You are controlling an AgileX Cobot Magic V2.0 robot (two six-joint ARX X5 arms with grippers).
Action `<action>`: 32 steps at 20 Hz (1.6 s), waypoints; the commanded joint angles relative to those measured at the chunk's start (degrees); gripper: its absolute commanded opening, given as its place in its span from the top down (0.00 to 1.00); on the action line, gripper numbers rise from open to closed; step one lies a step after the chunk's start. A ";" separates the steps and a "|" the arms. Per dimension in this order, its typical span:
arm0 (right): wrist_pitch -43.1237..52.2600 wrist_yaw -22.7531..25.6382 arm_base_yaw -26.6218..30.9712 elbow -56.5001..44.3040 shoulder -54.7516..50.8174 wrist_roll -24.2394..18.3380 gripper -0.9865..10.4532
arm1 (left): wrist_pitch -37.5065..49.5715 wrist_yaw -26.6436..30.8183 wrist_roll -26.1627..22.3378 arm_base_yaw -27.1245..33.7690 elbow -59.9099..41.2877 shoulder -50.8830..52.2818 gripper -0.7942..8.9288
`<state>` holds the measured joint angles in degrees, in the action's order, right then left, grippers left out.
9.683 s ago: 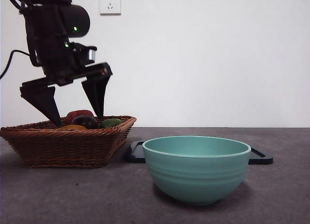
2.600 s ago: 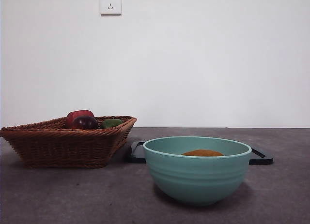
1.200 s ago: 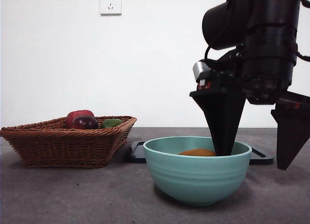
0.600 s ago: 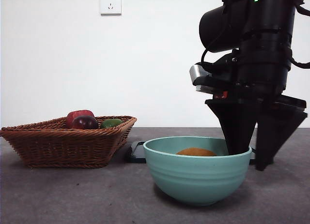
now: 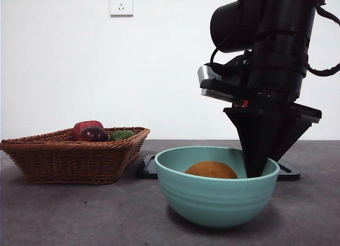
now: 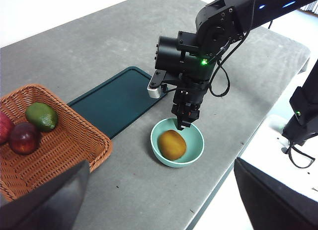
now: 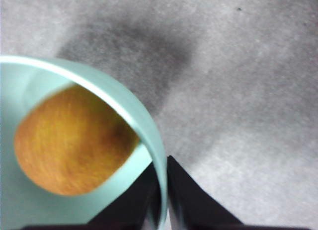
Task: Pick up the wifruite, put it on the bowl, pick up the plate, put it on desk
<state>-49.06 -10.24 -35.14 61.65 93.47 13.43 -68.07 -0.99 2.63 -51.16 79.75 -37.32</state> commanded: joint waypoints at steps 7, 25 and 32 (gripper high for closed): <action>-6.80 0.87 7.87 12.66 4.13 -2.36 0.91 | 3.80 0.17 -2.43 -0.44 0.68 -0.09 0.44; -16.72 -1.53 16.66 49.83 34.36 -7.76 0.91 | 3.78 0.17 -3.28 -0.44 0.68 -0.09 0.44; -17.20 -1.31 17.16 49.81 34.16 -8.22 0.67 | 3.74 0.17 -3.04 -0.44 0.68 -0.09 0.44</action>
<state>-66.17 -11.75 -17.80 109.84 126.37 5.80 -64.86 -0.99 -0.38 -51.16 79.75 -37.32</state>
